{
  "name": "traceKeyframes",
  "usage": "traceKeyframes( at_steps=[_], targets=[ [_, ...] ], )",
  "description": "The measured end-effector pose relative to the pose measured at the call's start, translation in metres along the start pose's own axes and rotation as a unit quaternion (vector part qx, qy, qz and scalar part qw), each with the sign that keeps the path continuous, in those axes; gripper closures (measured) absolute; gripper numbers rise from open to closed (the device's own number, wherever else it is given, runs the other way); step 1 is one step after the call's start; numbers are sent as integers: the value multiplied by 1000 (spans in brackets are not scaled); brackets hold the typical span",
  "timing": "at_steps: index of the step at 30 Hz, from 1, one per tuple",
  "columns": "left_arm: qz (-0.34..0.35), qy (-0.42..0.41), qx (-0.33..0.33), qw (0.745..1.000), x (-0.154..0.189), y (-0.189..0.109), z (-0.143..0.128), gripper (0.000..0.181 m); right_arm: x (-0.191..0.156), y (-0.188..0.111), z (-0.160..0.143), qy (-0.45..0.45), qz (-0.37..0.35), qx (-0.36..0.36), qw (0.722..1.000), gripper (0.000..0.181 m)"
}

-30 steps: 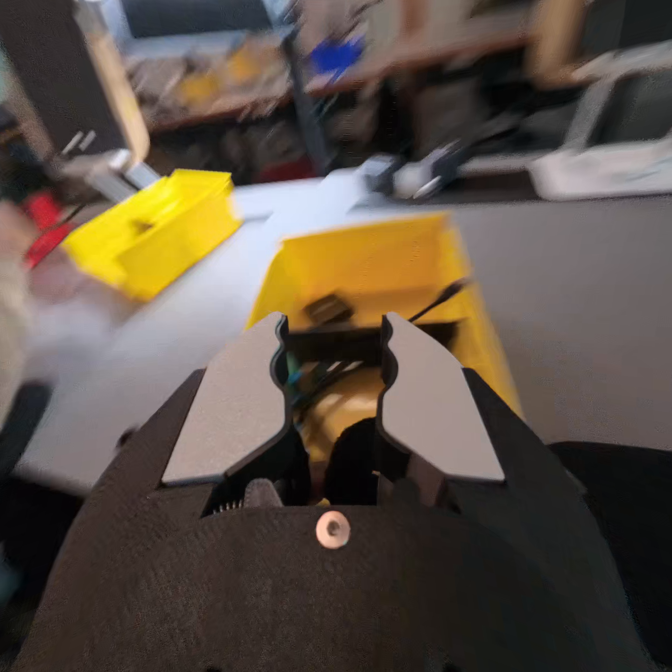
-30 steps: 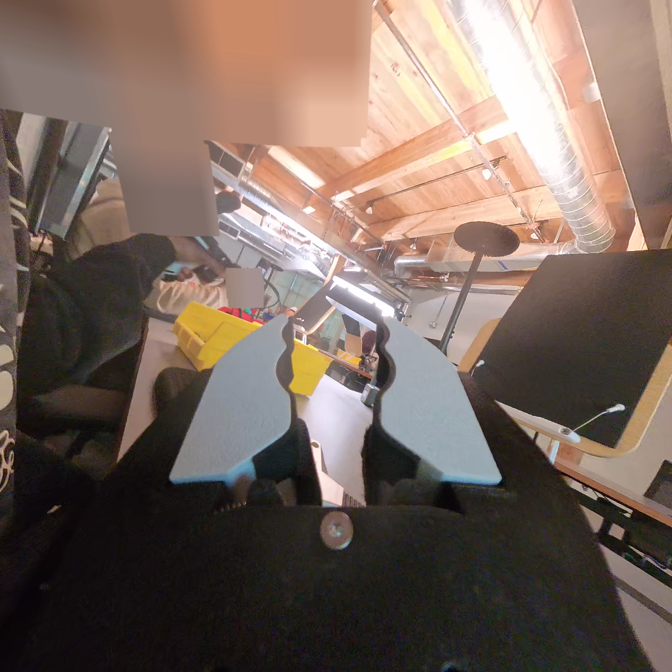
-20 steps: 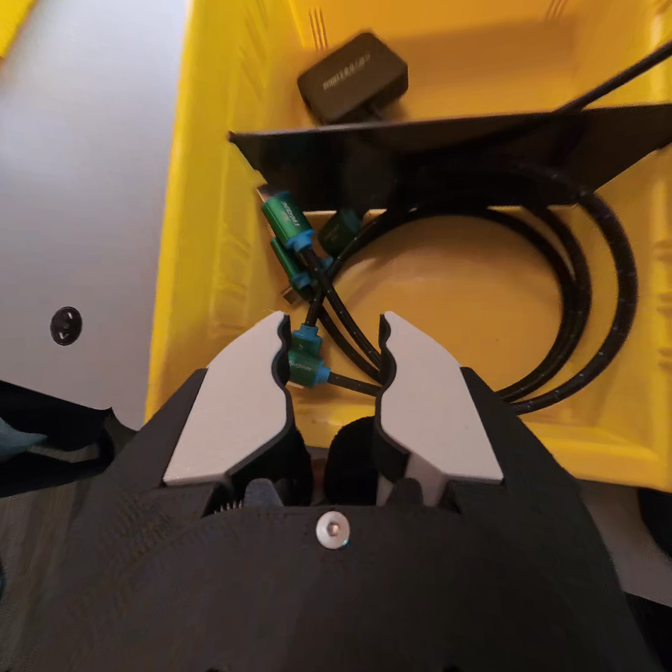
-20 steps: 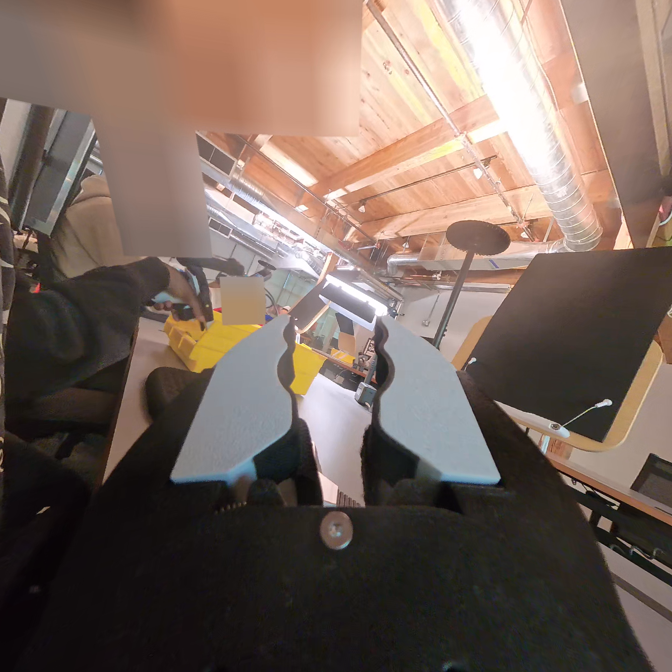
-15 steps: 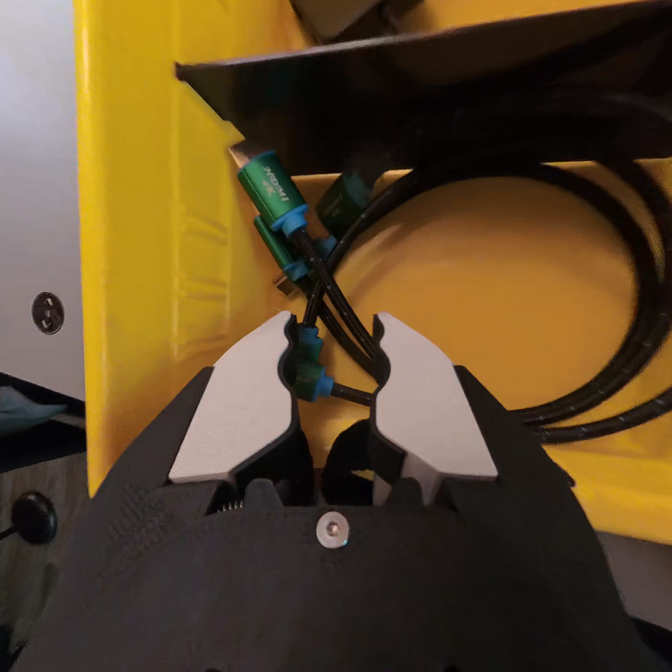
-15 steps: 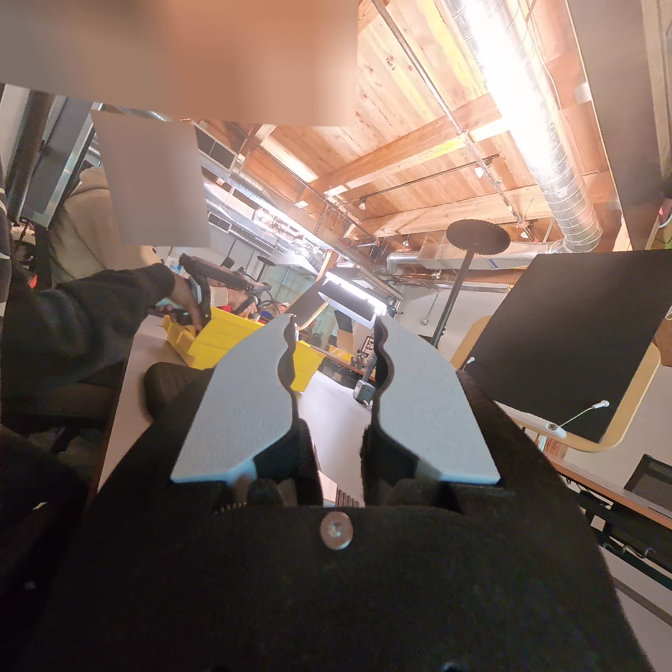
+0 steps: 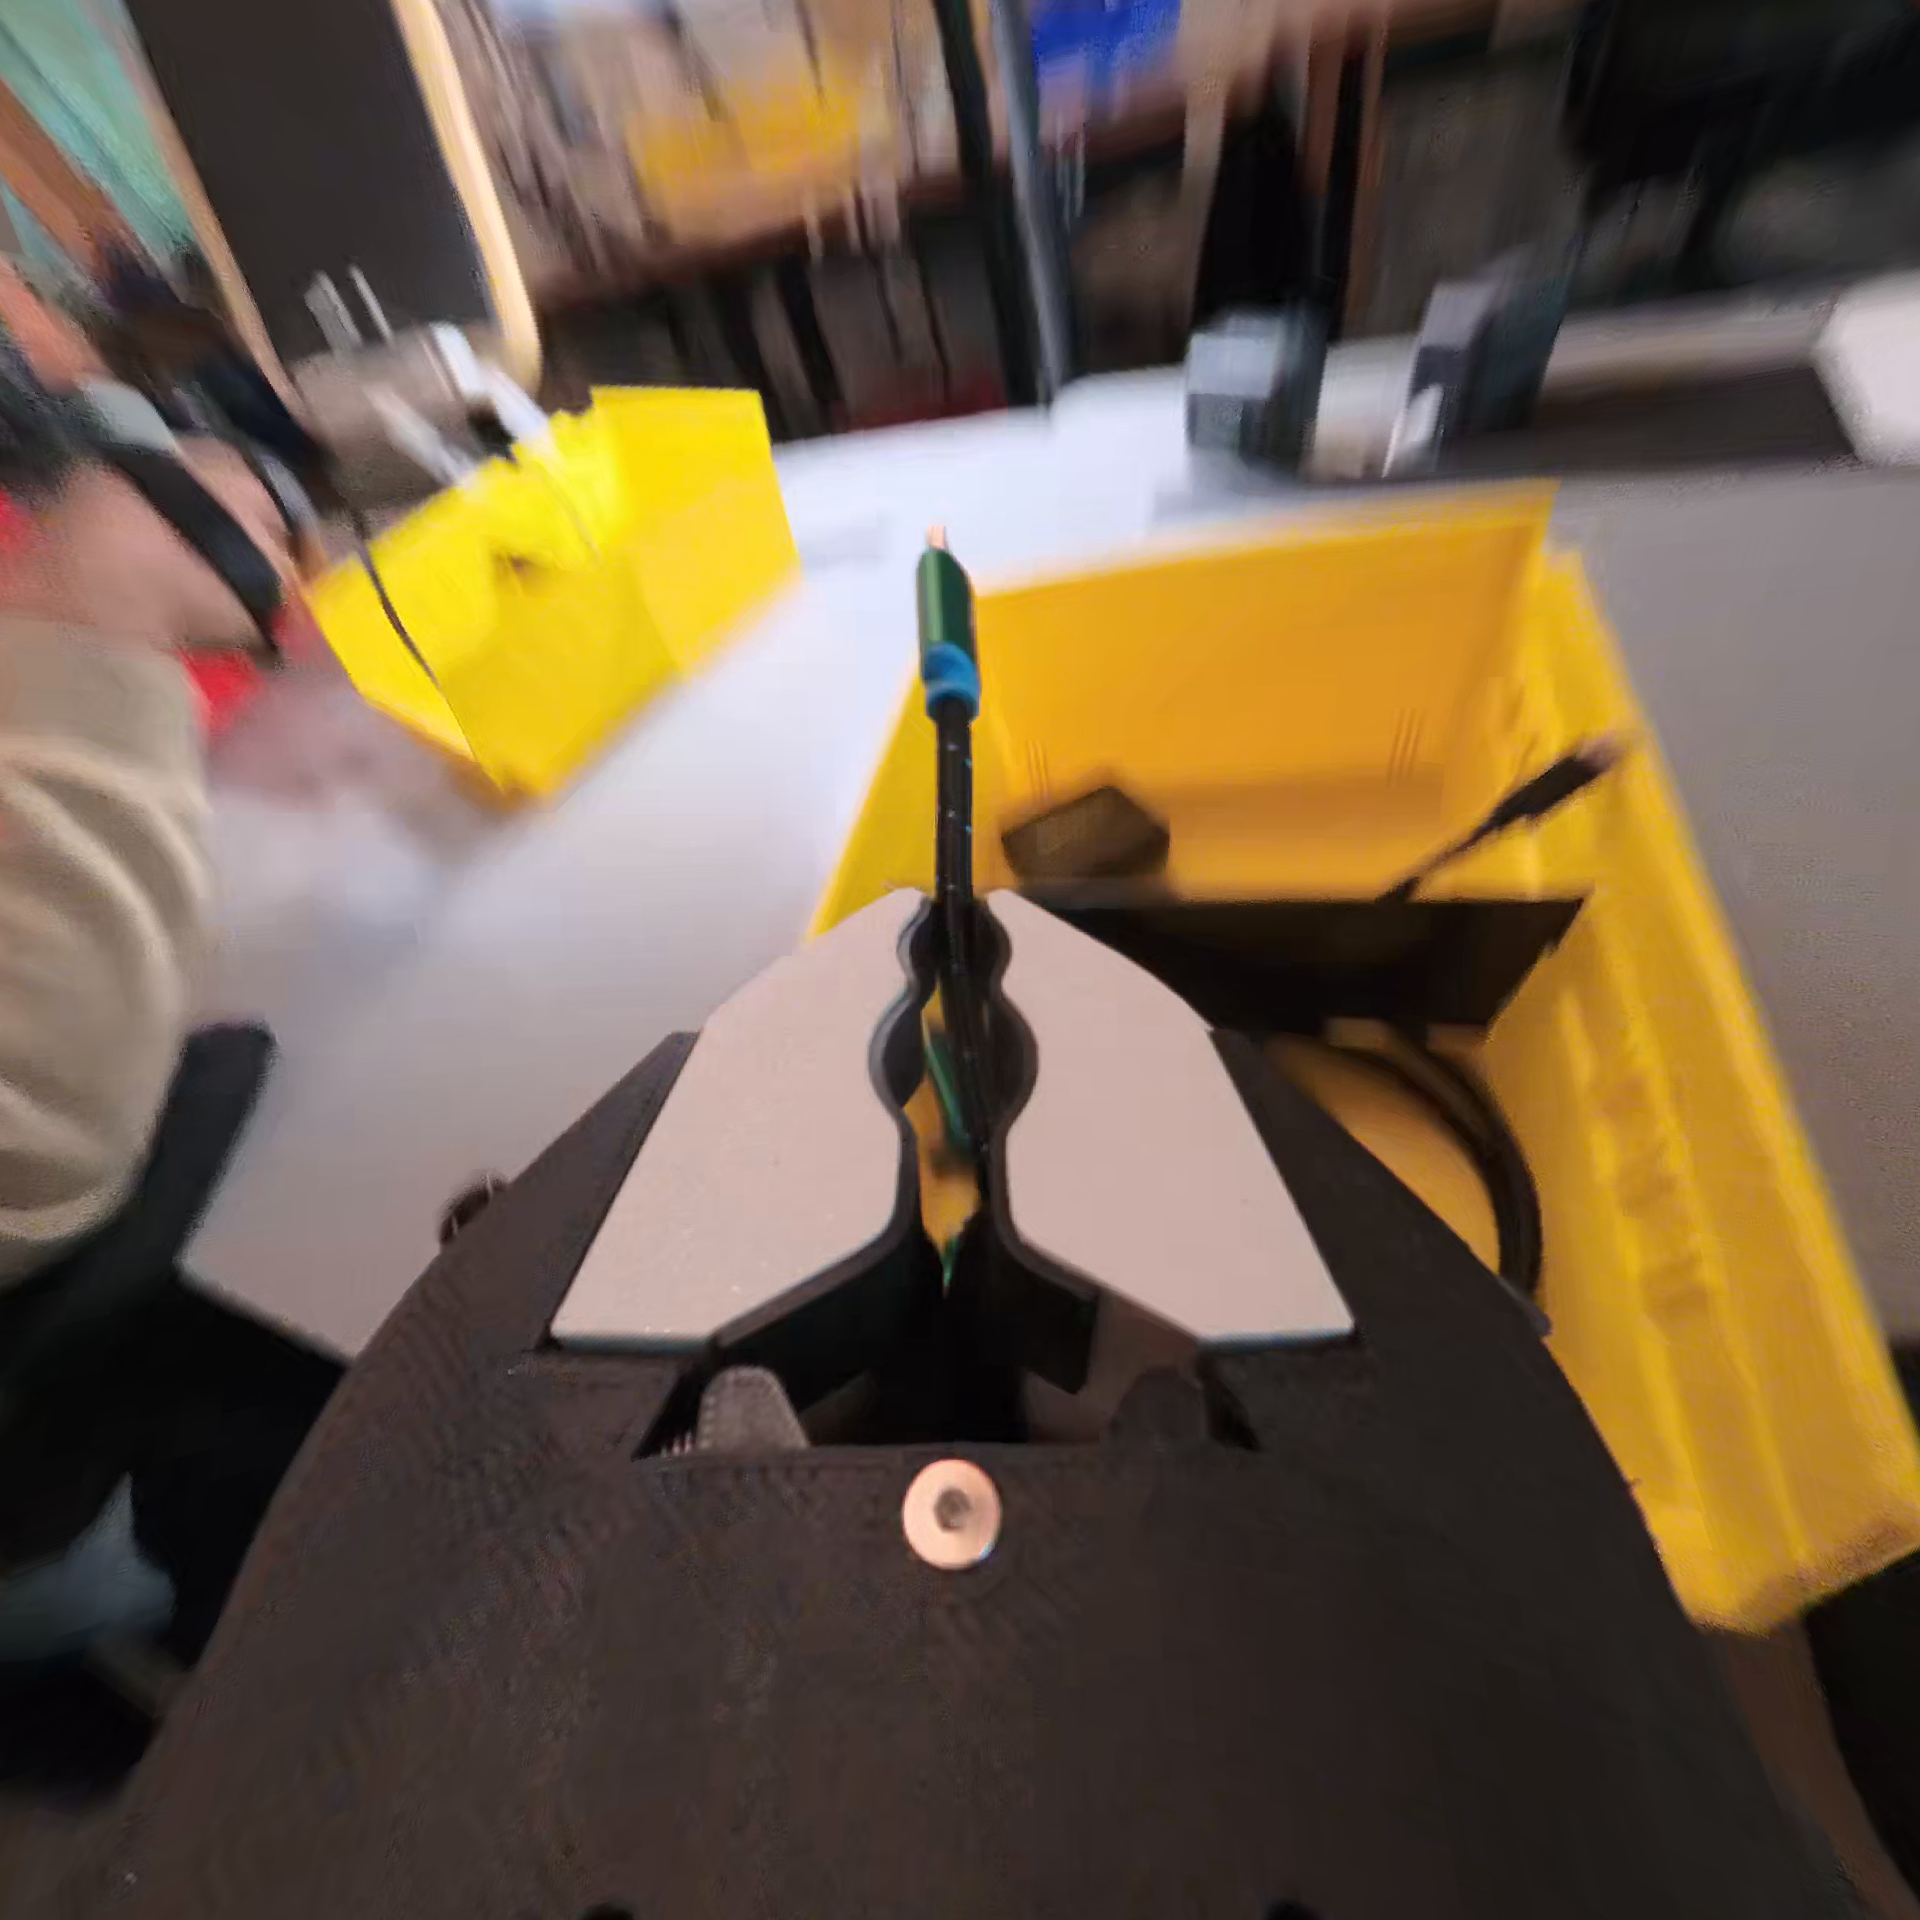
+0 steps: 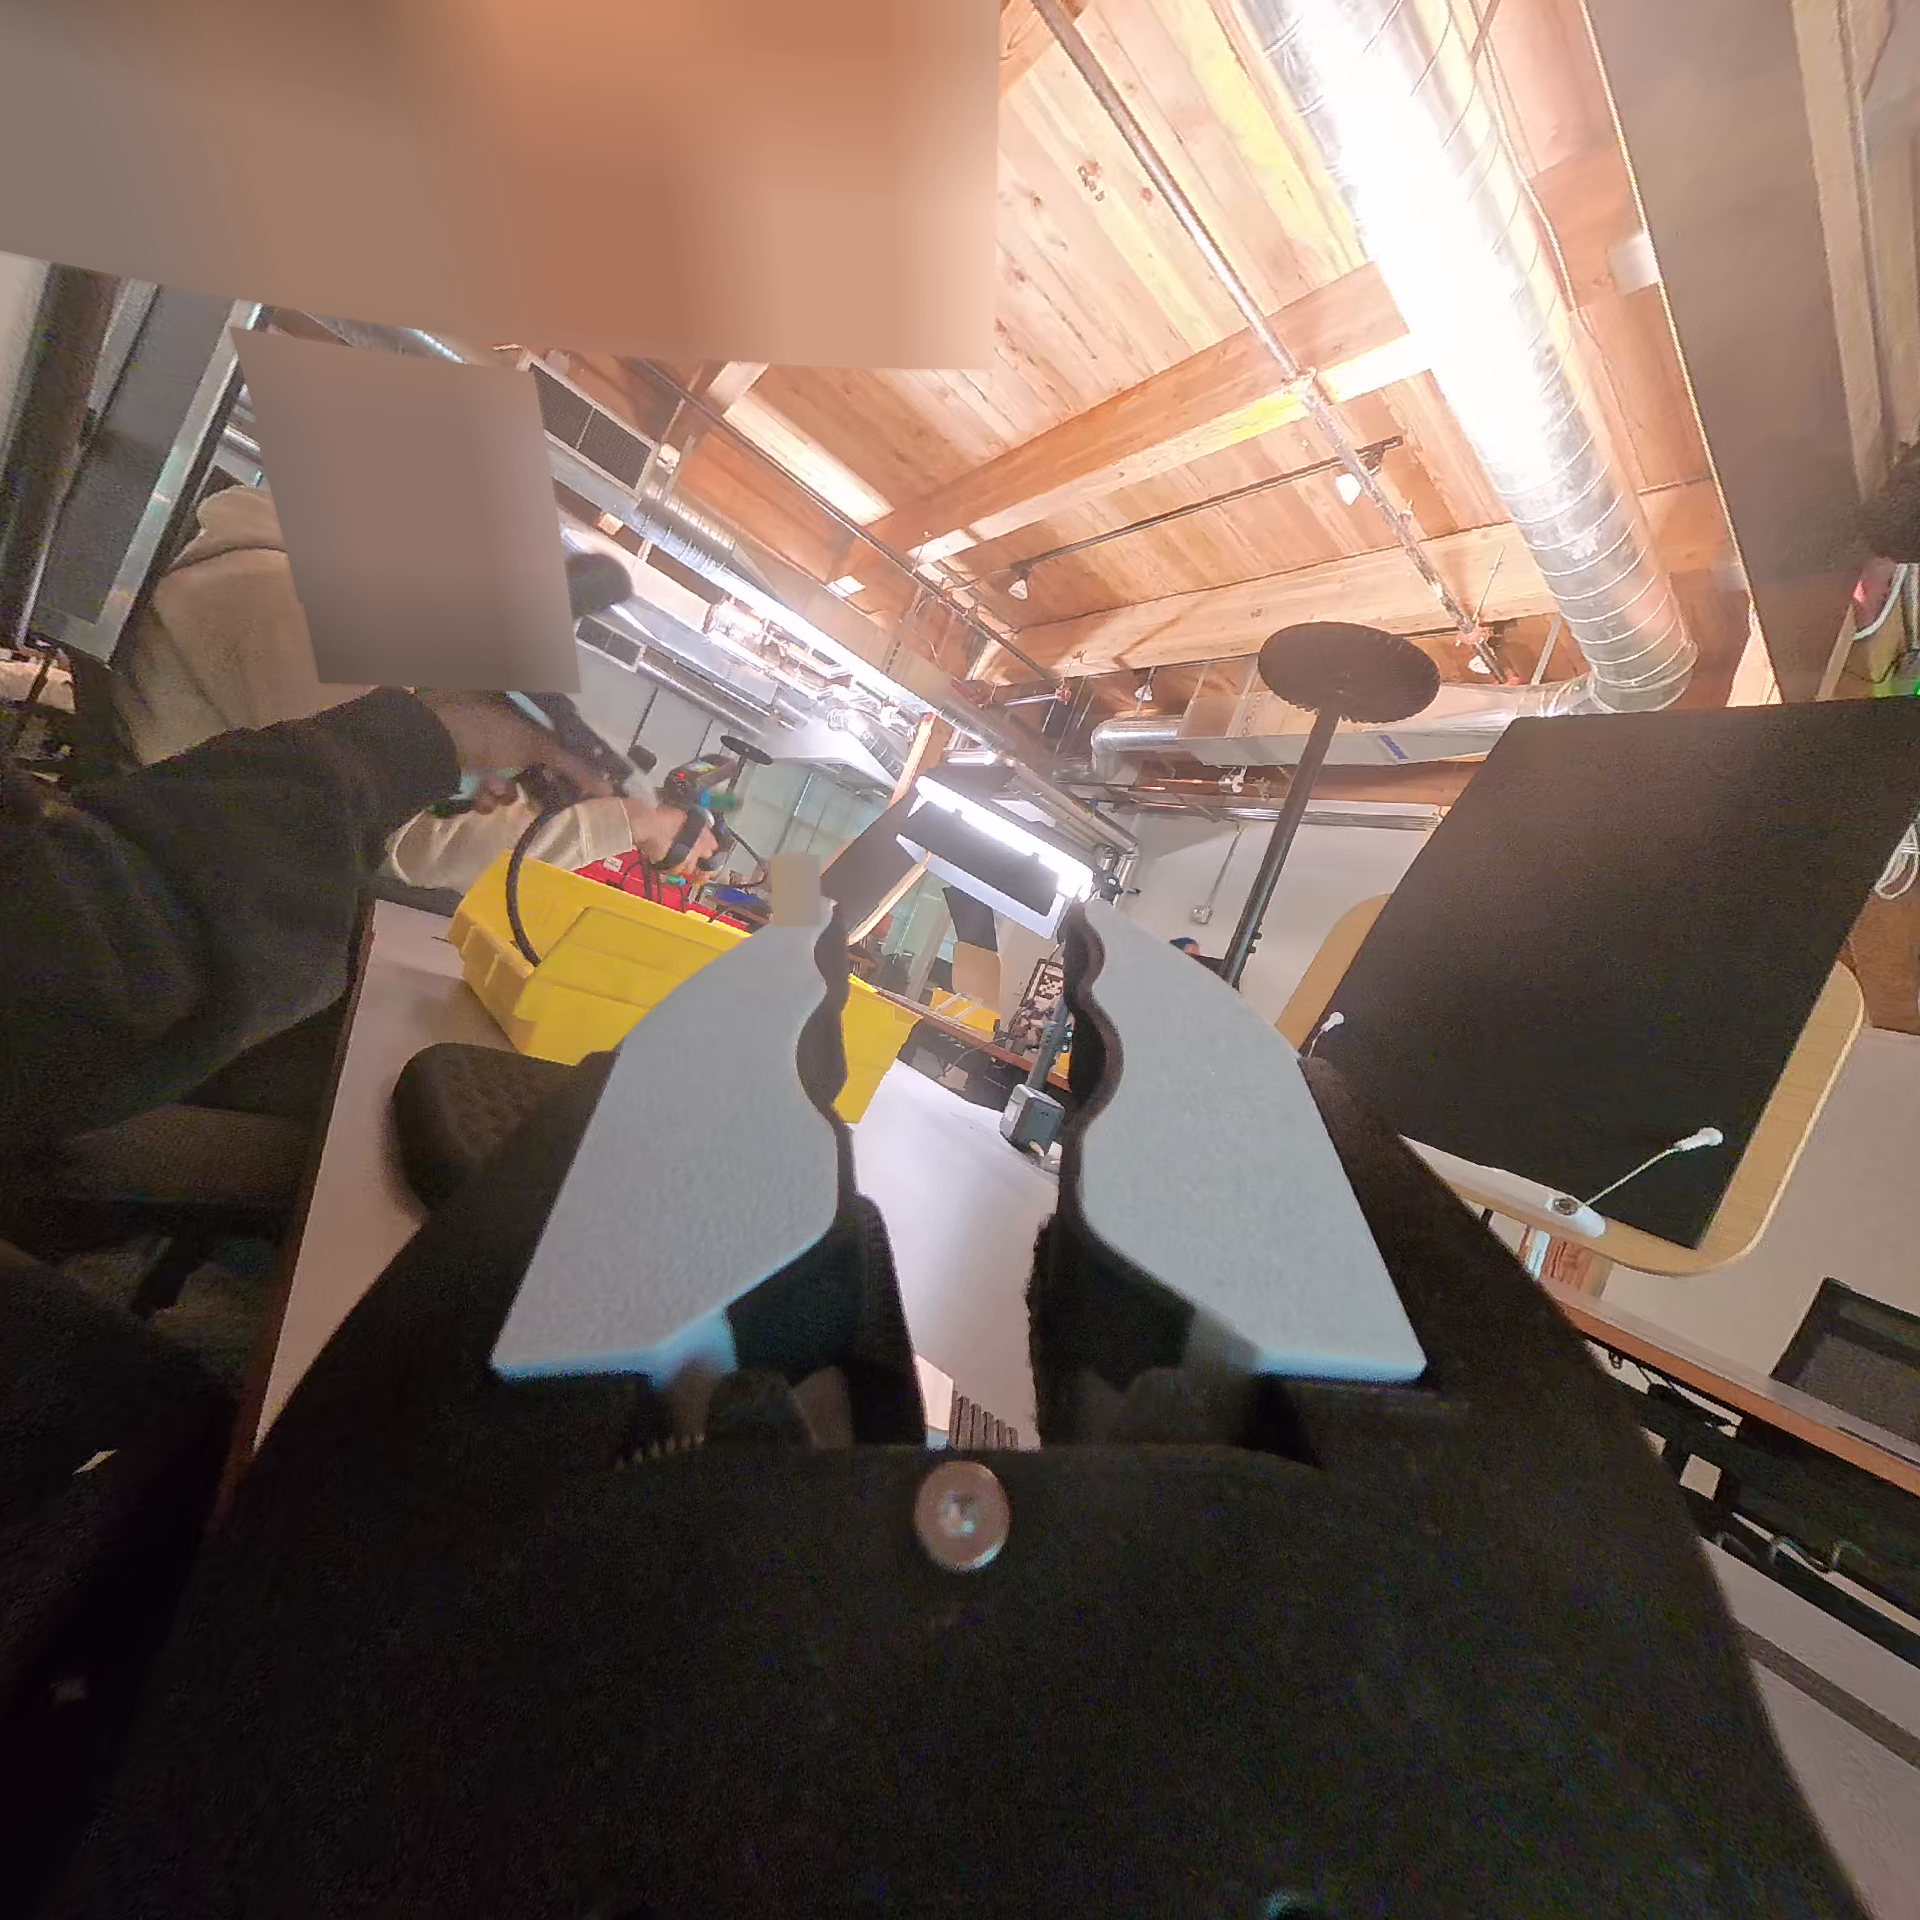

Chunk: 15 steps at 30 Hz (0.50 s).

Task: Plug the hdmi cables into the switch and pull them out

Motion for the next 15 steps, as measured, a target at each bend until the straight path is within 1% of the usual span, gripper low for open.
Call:
traceKeyframes(
  at_steps=[2, 4, 6, 7, 9, 12, 13, 14, 15],
  targets=[
    [29, 14, 125, 992, -1, -20, 33, 175, 0, 0, 0, 0, -1, 1, 1000, 141],
    [65, 25, 207, 976, -2, -38, 53, 175, 0, 0, 0, 0, -1, 0, 1000, 141],
    [119, 57, 279, 951, -3, -56, 69, 175, 0, 0, 0, -1, -2, 1, 1000, 141],
    [147, 72, 317, 934, -2, -67, 77, 175, 0, 0, 0, -1, -2, 0, 1000, 141],
    [193, 96, 404, 889, 5, -92, 91, 175, 1, 0, 0, -1, -3, 1, 1000, 141],
    [229, 134, 534, 803, 26, -132, 107, 176, 1, 0, 0, -1, -4, 1, 1000, 142],
    [222, 142, 568, 780, 36, -142, 111, 176, 1, 0, 0, -1, -4, 1, 1000, 142],
    [204, 150, 595, 763, 48, -148, 115, 176, 1, 0, 0, -2, -4, 1, 1000, 142],
    [181, 158, 615, 751, 60, -152, 119, 176, 1, -1, 0, -3, -5, 1, 1000, 143]
  ],
)
Point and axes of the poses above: each gripper's, where its closed fingertips meet, y out along the fingers, z out of its top, x = y × z across the jaws, the point moved 4 cm from there along -y, back along the fingers, and after that the axes turned 10 degrees about y, right-handed, at the moved point
